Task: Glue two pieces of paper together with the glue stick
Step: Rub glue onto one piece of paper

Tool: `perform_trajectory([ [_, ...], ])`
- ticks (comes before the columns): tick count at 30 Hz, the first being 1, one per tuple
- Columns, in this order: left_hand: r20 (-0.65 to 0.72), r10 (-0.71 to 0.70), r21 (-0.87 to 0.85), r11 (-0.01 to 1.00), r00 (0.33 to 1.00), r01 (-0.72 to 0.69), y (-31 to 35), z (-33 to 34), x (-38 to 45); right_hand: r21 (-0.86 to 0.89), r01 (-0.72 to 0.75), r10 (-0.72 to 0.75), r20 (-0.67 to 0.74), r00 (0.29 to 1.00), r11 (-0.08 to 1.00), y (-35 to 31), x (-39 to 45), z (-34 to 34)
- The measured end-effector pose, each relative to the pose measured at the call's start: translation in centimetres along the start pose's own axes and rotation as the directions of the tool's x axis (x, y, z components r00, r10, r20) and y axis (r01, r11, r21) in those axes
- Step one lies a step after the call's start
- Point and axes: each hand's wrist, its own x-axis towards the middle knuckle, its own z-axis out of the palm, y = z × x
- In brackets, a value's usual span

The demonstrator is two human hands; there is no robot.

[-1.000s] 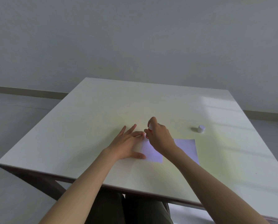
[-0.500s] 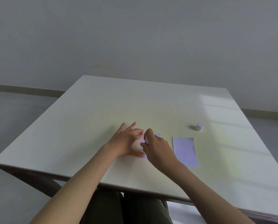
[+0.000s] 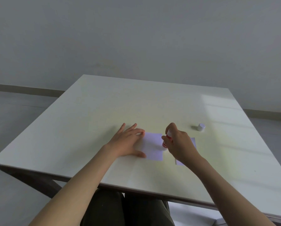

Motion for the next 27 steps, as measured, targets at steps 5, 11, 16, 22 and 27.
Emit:
perform_trajectory([
  [5, 0.028, 0.004, 0.018, 1.0, 1.0, -0.004, 0.1, -0.2, -0.1, 0.051, 0.131, -0.132, 0.005, 0.991, 0.99, -2.4, 1.4, 1.5],
  [11, 0.027, 0.0, 0.02, 1.0, 1.0, -0.001, 0.2, -0.2, 0.0, 0.01, 0.162, -0.162, 0.067, 0.985, 0.987, -3.4, 2.1, 3.2],
  [16, 0.017, -0.015, 0.005, 1.0, 1.0, 0.015, 0.0, 0.1, 0.1, -0.041, 0.123, -0.119, 0.074, 0.99, 0.992, -2.0, 2.3, 1.9],
  [22, 0.005, -0.016, -0.019, 1.0, 1.0, 0.016, 0.2, -0.2, 0.0, -0.052, 0.072, -0.071, 0.034, 0.997, 0.996, 0.0, 2.7, 0.4],
  [27, -0.01, 0.007, 0.028, 1.0, 1.0, -0.006, 0.3, -0.5, 0.1, 0.012, 0.02, -0.019, -0.08, 0.997, 1.0, 0.7, 3.3, -0.5],
])
